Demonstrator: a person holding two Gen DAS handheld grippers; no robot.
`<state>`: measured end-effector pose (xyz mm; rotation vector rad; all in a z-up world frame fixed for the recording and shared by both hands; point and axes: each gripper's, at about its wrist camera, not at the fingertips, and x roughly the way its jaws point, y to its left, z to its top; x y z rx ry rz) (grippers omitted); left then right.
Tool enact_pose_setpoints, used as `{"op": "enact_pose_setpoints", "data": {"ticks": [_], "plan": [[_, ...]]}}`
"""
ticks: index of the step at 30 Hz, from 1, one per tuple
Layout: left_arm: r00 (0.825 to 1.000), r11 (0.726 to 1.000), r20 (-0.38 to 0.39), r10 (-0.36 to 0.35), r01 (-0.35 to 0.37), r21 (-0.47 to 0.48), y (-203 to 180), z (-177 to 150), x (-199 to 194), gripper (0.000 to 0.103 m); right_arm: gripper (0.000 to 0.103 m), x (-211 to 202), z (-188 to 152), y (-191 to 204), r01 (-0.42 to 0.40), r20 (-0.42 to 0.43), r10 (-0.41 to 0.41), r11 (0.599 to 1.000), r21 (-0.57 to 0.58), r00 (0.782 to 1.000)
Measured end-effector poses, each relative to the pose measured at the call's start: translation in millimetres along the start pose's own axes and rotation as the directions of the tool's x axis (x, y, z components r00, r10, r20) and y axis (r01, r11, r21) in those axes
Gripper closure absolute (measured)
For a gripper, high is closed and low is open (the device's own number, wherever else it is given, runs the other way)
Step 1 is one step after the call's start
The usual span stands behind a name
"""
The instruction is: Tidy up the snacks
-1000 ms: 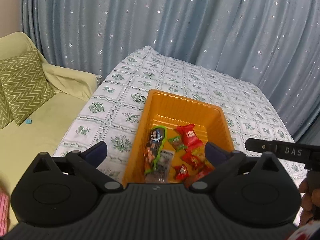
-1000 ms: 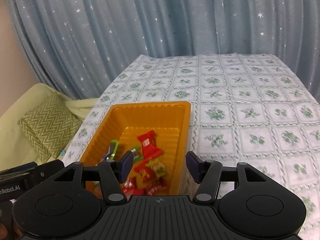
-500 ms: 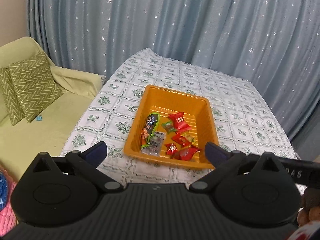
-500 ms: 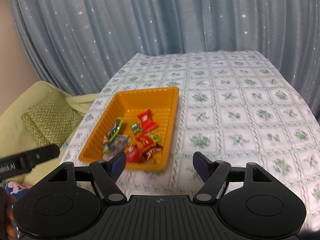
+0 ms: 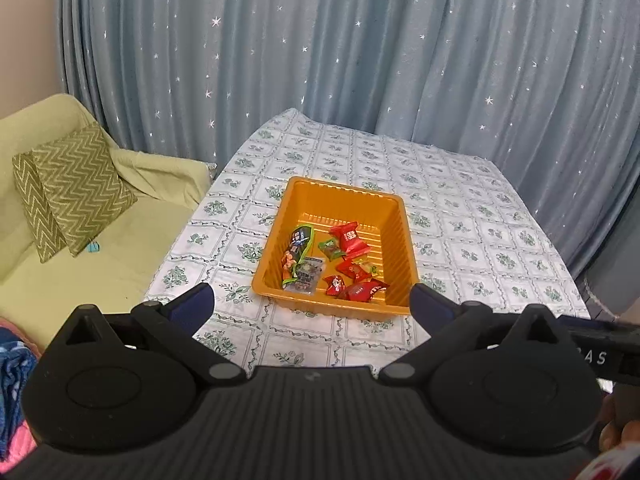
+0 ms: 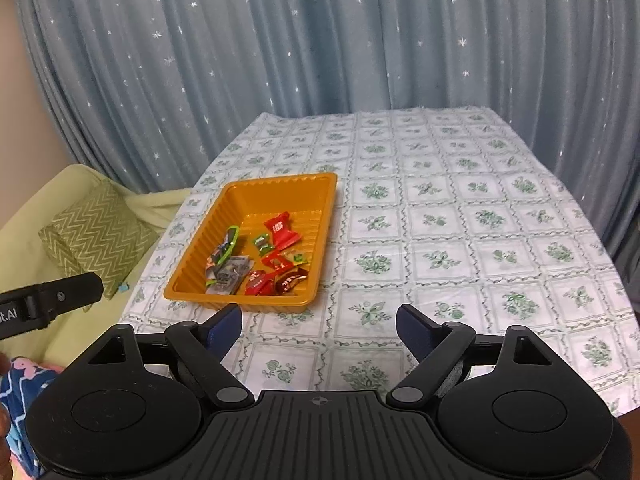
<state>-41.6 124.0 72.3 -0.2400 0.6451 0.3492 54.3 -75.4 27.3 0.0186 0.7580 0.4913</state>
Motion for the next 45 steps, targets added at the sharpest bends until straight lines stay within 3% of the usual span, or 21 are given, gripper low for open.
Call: {"op": "enact_pose_setpoints", "data": {"ticks": [7, 19, 45], "plan": [[1.0, 1.0, 0.002, 0.022, -0.022, 0.021, -4, -9, -16, 0.0, 0.018, -21, -8, 5, 0.037, 0.02, -0.036, 0.998, -0.043, 0.999], [0.999, 0.999, 0.01, 0.044, -0.044, 0.025, -8, -19, -30, 0.0, 0.018, -39, -16, 8, 0.034, 0.042, -0.031, 0.998, -0.06, 0.999], [0.999, 0.998, 0.012, 0.044, -0.044, 0.049, -12, -21, -29, 0.0, 0.018, -40, -15, 10, 0.028, 0.044, -0.025, 0.997, -0.068, 0.999]]}}
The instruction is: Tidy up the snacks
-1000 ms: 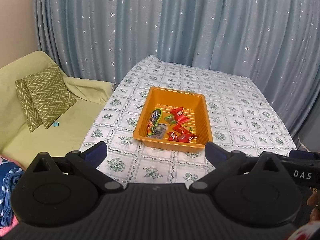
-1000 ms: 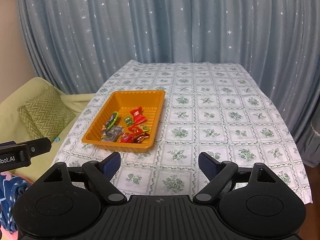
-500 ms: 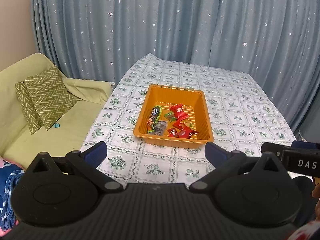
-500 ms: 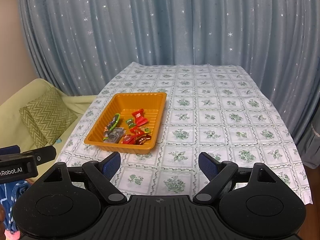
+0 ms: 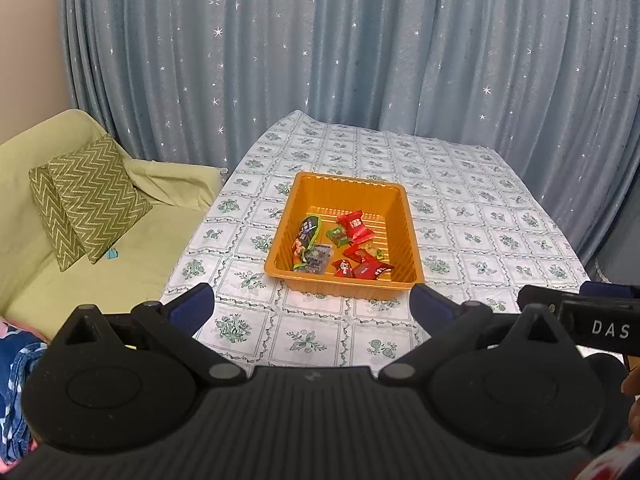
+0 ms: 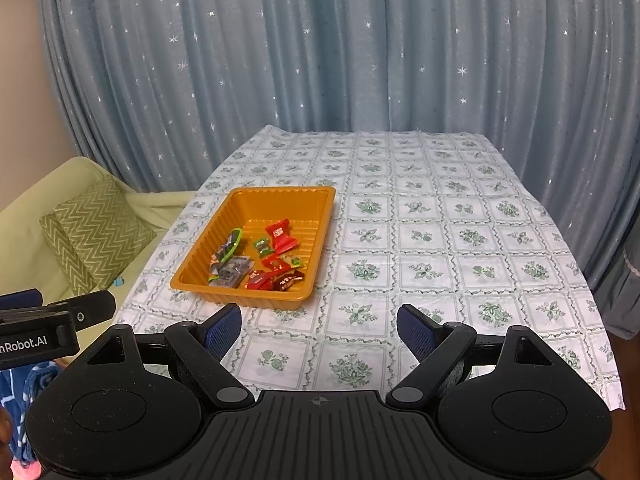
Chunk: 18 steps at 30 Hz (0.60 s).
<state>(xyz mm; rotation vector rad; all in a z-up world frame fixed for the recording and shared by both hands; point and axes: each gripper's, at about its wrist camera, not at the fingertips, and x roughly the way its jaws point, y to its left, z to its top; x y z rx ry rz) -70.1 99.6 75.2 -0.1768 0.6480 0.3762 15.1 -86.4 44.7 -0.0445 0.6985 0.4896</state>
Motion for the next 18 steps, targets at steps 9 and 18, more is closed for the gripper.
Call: {"op": "enact_pose_setpoints", "data": {"ticks": [9, 18], "plan": [[1.0, 1.0, -0.002, -0.002, 0.002, 0.0, 0.3, 0.1, -0.2, 0.0, 0.018, 0.2, 0.1, -0.1, -0.001, 0.001, 0.001, 1.0, 0.001, 1.0], [1.0, 1.0, -0.006, -0.002, 0.002, -0.002, -0.1, -0.5, 1.3, 0.0, 0.018, 1.1, -1.0, 0.9, -0.003, -0.001, 0.003, 1.0, 0.002, 1.0]]}}
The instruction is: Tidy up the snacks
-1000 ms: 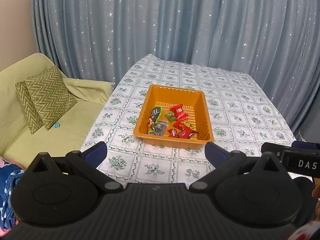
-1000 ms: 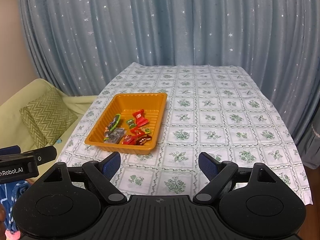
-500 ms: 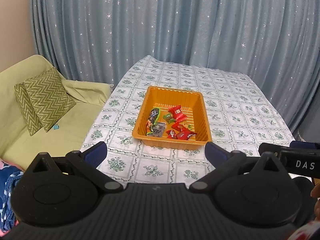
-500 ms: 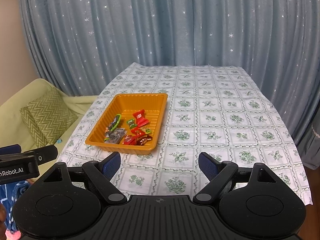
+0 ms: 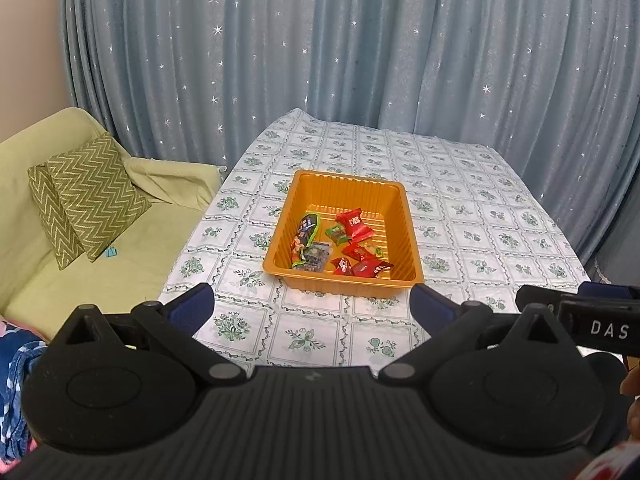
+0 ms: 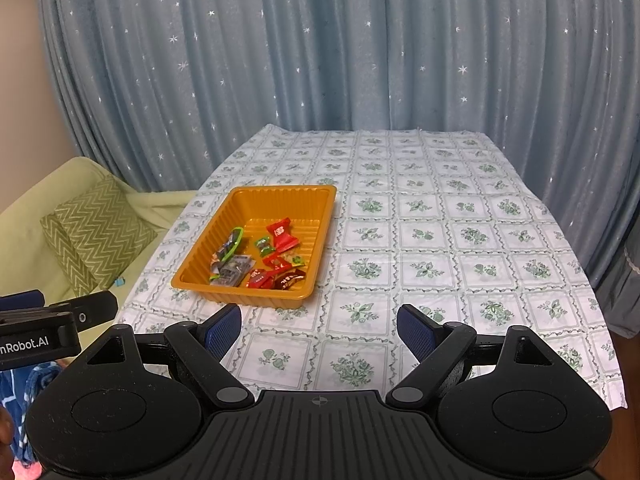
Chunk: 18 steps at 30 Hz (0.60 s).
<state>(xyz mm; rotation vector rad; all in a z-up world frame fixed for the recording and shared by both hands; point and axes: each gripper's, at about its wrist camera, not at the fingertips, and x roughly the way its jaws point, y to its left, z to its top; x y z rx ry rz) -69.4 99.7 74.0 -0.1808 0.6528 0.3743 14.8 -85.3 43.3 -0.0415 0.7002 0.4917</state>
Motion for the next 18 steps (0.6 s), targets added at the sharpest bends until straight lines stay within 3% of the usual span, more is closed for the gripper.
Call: {"op": "enact_pose_setpoints", "data": {"ticks": [18], "plan": [[1.0, 1.0, 0.0, -0.001, 0.001, 0.004, -2.1, -1.5, 0.1, 0.0, 0.018, -0.4, -0.6, 0.1, -0.001, 0.001, 0.001, 1.0, 0.005, 1.0]]}}
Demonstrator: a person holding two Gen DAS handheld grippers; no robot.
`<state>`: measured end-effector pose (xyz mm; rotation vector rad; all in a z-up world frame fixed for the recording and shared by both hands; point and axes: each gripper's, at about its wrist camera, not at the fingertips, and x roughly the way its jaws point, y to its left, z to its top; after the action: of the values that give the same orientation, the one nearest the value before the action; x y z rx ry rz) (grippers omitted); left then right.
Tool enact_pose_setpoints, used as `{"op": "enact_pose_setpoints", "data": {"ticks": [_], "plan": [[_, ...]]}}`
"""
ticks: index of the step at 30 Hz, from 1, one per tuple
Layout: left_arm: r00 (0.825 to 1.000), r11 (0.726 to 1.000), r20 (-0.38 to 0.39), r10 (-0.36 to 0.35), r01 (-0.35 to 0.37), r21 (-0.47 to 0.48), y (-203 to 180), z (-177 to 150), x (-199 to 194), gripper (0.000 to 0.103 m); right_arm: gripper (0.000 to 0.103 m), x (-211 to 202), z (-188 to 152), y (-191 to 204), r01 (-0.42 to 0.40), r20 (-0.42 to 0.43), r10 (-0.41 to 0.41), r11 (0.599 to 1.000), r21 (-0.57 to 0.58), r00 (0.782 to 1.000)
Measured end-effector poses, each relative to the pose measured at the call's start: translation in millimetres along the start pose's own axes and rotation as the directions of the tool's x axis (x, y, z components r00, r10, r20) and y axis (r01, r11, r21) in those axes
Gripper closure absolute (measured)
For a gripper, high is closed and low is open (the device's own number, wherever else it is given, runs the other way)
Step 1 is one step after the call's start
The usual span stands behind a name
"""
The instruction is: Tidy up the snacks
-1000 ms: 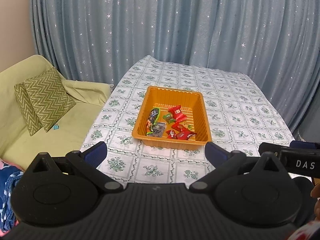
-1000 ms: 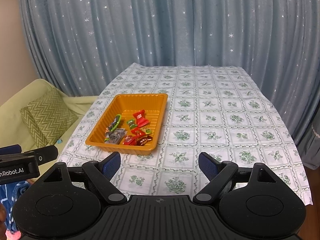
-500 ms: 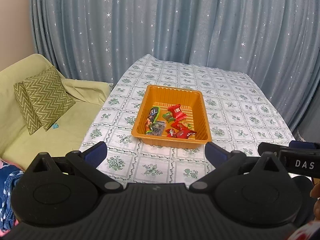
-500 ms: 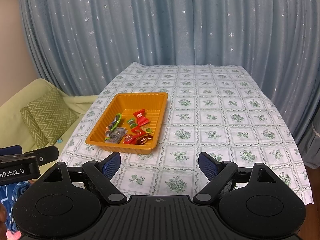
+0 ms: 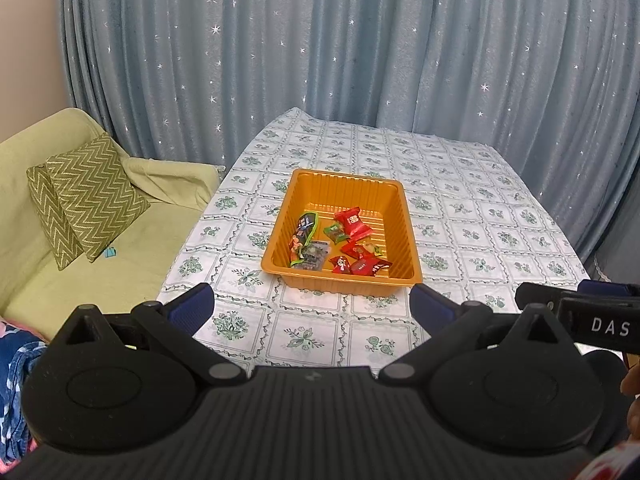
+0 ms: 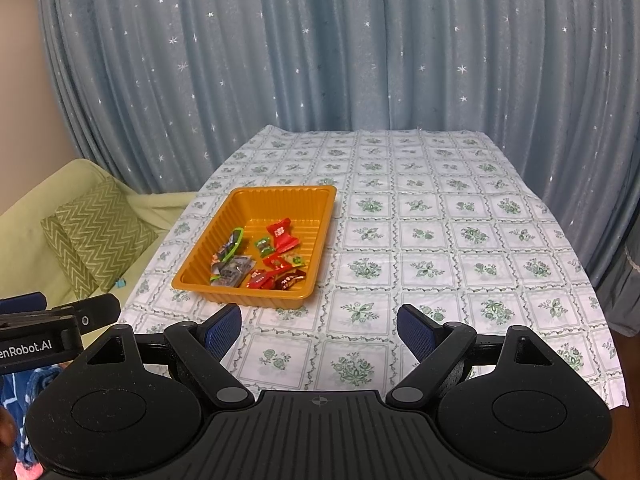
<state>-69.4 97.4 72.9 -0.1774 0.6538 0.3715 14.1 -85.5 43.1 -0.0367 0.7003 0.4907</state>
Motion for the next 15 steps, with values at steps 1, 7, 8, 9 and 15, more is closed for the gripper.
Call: {"op": "enact_pose_setpoints", "data": {"ticks": [1, 7, 8, 9, 15], "plan": [[1.0, 1.0, 0.001, 0.0, 0.0, 0.002, -0.8, -0.5, 0.1, 0.0, 0.018, 0.2, 0.4, -0.3, -0.001, 0.0, 0.001, 1.0, 0.002, 1.0], [1.0, 1.0, 0.001, 0.0, 0.0, 0.001, -2.3, -1.9, 0.2, 0.0, 0.018, -0.5, 0.8, -0.3, -0.003, 0.0, 0.003, 1.0, 0.003, 1.0], [1.0, 1.0, 0.001, -0.001, 0.001, 0.0, -2.3, -2.1, 0.0, 0.0, 0.018, -0.5, 0.8, -0.2, -0.002, 0.0, 0.002, 1.0, 0.003, 1.0], [1.0, 1.0, 0.001, 0.0, 0.0, 0.001, -2.2, -2.2, 0.0, 0.0, 0.018, -0.5, 0.8, -0.2, -0.002, 0.001, 0.002, 1.0, 0.003, 1.0], [1.0, 1.0, -0.001, -0.002, 0.002, 0.0, -1.4, -2.4, 0.3, 0.0, 0.018, -0.2, 0.4, -0.2, -0.004, -0.001, 0.004, 1.0, 0.003, 1.0]]}}
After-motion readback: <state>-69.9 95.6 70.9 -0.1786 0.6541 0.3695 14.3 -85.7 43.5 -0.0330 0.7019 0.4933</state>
